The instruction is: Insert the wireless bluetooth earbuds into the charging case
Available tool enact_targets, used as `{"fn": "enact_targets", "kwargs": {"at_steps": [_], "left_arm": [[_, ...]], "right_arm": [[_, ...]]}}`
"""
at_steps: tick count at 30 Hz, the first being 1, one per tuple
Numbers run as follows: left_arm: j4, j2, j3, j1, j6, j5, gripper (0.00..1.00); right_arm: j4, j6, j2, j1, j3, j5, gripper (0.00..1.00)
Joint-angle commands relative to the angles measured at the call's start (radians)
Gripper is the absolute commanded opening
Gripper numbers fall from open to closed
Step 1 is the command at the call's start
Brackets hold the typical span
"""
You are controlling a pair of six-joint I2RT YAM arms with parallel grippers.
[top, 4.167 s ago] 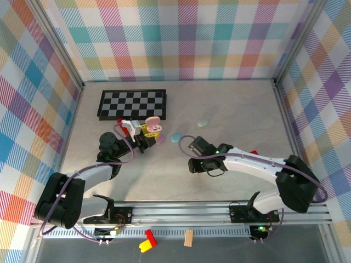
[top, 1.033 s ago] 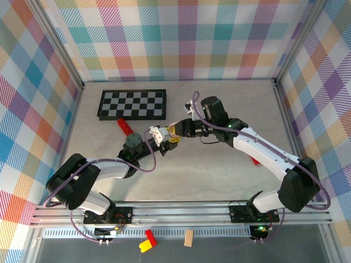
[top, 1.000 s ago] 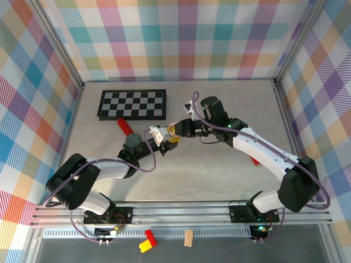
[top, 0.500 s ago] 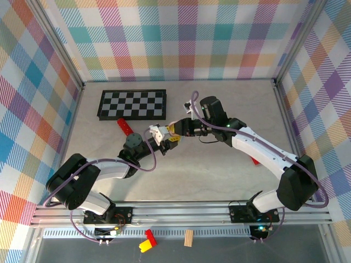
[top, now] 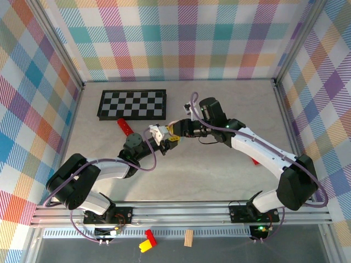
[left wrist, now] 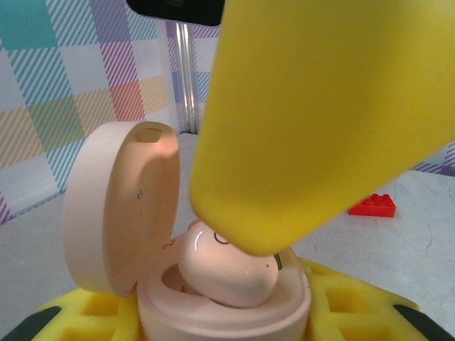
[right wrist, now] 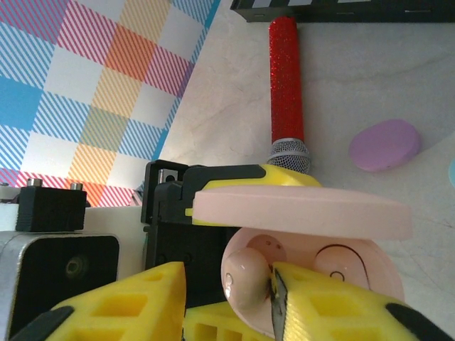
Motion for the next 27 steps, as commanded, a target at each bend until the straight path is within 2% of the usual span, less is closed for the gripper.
{"fn": "enact_targets", "kwargs": {"at_steps": [1,8,15,21,27], "left_arm": [[0.077,-0.014,0.019,-0.011,-0.003,-0.007,0.35],[0.056,-0.021,0.007,-0.008,0.021,0.012,0.36],[-0.038,-0.055,0.015,-0.008,0.08,0.058,0.37],[-0.043,-0.075,0.02,-0.007,0.064,0.055,0.36],[0.009,-0.067,0.017,-0.008,0.0,0.032,0.35]], "right_arm": [[-0.048,-0.031,-0.043,-0.004,0.011,0.051,0.42],[-0.12,-0.134,-0.092,-0.006,0.083,0.093,0.47],[-0.137,-0.171,-0.017,-0.007,0.206,0.089,0.32],[-0.205,-0.171,0.076,-0.012,0.28,0.08,0.29],[-0.206,-0.167,0.044,-0.012,0.224,0.051,0.25]]}}
